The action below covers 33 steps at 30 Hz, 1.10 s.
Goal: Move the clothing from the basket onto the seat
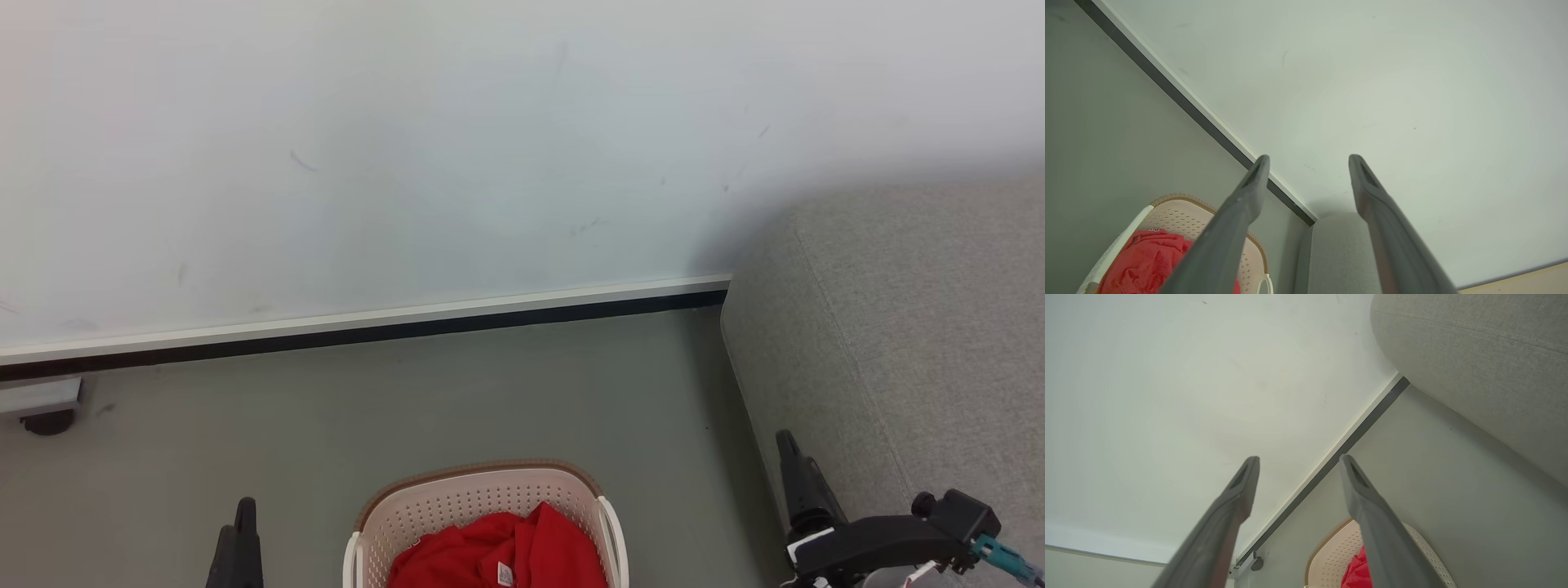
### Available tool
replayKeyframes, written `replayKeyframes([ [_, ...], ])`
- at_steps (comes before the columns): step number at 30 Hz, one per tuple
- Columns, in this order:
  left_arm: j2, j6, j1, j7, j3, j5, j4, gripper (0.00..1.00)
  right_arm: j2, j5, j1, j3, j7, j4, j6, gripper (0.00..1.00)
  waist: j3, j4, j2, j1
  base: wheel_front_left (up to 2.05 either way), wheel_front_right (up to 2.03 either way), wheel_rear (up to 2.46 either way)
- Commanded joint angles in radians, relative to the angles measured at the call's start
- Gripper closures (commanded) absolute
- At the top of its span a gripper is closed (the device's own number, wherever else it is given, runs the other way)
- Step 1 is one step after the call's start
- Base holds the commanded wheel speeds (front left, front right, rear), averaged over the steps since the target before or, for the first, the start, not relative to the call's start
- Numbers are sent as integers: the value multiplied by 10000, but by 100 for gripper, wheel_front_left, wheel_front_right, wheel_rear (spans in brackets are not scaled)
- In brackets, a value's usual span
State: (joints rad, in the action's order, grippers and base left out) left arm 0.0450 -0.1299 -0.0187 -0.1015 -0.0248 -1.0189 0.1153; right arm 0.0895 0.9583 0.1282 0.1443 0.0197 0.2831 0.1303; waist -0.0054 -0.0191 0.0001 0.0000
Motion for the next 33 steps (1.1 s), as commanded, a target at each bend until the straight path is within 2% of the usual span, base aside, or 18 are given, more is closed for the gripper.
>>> replayKeyframes([
  [1, 43, -6, 62, -89, 2, 274, -188, 0, 123, -335, 76, 138, 99, -169, 3, 0, -5, -2, -1, 0, 0, 0, 0],
  [8, 46, 3, 112, -247, 0, 1463, -325, 0, 175, -1332, -5, 571, 334, -382, 3, 0, -41, -27, -1, 0, 0, 0, 0],
  [15, 49, 337, 125, -420, 176, 3176, -599, 0, 171, -2434, -49, 861, 597, -565, 3, 0, -70, -61, -1, 0, 0, 0, 0],
  [25, 76, 542, 175, -637, 653, 4961, -797, 0, 299, -3637, -165, 1386, 941, -733, 4, 0, -119, -121, -1, 0, 0, 0, 0],
  [33, 200, 1034, 176, -824, 1031, 6065, -954, 0, 382, -4590, -201, 1831, 1231, -861, 4, 0, -134, -166, -1, 0, 0, 0, 0],
])
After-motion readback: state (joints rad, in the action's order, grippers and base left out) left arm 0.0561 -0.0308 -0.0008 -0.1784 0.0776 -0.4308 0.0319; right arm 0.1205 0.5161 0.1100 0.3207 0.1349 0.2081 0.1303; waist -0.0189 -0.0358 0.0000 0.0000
